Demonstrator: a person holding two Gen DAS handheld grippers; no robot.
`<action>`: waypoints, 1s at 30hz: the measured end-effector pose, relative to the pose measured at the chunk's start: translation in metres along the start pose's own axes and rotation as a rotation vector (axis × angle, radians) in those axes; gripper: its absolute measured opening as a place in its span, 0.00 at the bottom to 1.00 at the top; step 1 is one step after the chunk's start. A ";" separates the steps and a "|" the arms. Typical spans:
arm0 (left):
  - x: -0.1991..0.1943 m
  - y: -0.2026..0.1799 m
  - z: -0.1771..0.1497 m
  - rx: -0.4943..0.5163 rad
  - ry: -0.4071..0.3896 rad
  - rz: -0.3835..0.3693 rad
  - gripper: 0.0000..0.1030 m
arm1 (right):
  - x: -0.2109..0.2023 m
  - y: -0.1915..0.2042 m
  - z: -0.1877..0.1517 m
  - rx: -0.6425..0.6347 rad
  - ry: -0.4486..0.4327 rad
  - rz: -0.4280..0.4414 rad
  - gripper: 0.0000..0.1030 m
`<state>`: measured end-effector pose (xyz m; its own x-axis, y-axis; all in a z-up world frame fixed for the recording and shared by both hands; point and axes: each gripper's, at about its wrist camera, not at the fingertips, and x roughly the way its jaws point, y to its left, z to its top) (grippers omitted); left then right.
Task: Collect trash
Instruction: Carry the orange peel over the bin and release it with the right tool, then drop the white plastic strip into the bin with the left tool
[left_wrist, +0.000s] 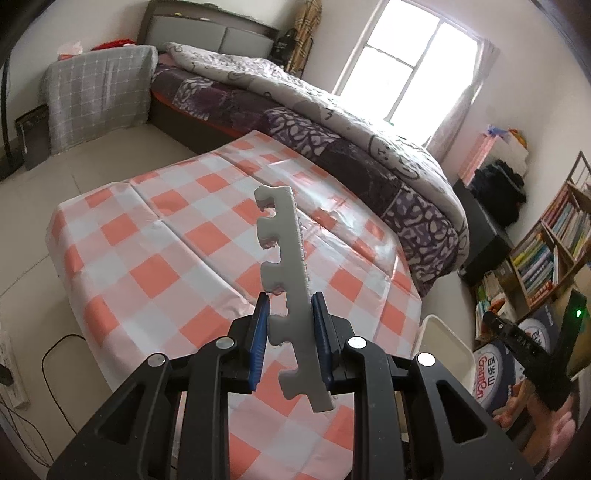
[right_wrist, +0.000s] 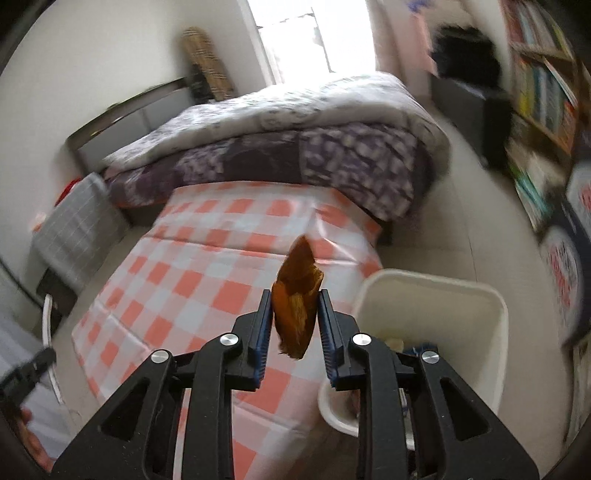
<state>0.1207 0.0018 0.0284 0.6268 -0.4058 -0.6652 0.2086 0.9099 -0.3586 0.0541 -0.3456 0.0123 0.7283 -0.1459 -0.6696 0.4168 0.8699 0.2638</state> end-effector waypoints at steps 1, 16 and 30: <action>0.002 -0.003 -0.001 0.008 0.007 -0.002 0.23 | 0.001 -0.011 0.001 0.049 0.011 -0.003 0.44; 0.049 -0.084 -0.033 0.131 0.137 -0.097 0.23 | -0.036 -0.096 0.013 0.332 -0.123 -0.114 0.90; 0.116 -0.264 -0.075 0.274 0.331 -0.327 0.42 | -0.072 -0.183 0.019 0.612 -0.252 -0.108 0.93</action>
<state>0.0820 -0.2914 -0.0032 0.2359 -0.6369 -0.7340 0.5691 0.7028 -0.4269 -0.0642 -0.5036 0.0249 0.7388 -0.3873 -0.5515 0.6739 0.4306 0.6004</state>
